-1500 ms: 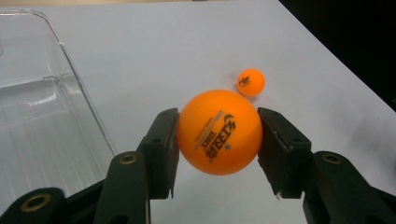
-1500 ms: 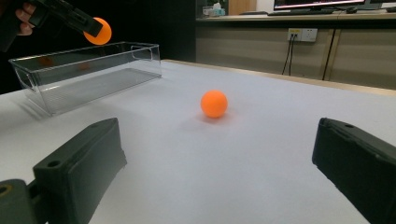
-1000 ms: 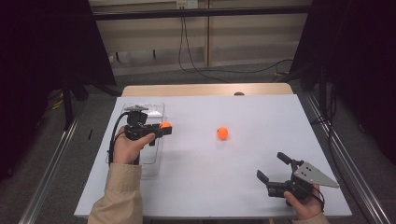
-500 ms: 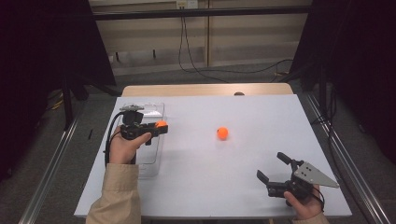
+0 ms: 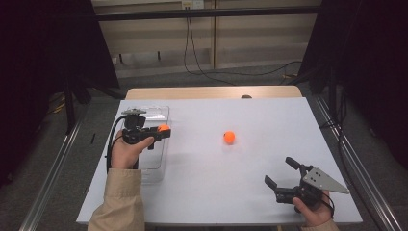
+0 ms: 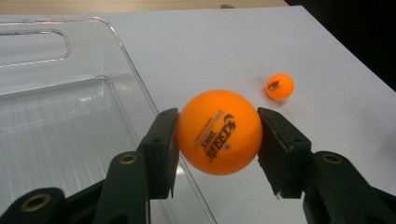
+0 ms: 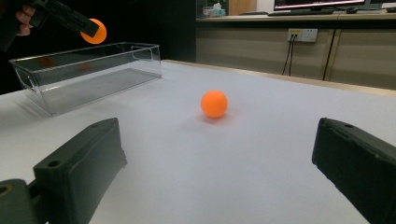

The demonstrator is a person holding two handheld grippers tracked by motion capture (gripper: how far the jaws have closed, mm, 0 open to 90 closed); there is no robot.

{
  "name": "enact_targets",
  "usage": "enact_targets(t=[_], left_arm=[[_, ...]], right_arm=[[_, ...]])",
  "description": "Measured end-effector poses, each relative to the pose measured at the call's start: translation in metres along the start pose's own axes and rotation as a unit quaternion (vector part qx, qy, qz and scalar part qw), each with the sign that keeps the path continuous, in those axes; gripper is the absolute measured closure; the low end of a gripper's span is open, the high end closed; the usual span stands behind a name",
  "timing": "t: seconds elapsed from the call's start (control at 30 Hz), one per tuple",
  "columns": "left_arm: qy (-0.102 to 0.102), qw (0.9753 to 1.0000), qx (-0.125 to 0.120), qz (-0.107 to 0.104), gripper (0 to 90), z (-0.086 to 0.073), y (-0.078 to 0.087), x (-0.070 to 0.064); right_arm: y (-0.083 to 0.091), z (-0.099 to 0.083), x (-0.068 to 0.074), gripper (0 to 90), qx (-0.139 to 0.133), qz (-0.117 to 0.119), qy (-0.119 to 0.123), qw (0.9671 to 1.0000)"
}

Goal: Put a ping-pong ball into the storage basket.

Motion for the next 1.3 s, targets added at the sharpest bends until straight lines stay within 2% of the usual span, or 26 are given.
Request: enact_targets(t=[0.87, 1.3], left_arm=[[0.005, 0.9999, -0.006, 0.014, 50.8, -0.002, 0.004, 0.011], [0.007, 0.9992, -0.009, 0.039, 50.8, -0.003, 0.007, 0.022]], right_arm=[[0.0, 0.0, 0.0, 1.2, 0.001, 0.001, 0.001, 1.0], [0.0, 0.0, 0.0, 1.2, 0.001, 0.001, 0.001, 1.0]])
Point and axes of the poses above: each handheld gripper's, and its own axes: y roughly backward along the jaws, z roughly out of its top, x roughly to its left, the point moved 7 cm from there along -y, roughly forward along the jaws, and after that the axes turned 4 degrees about x, right-handed, at the moved point
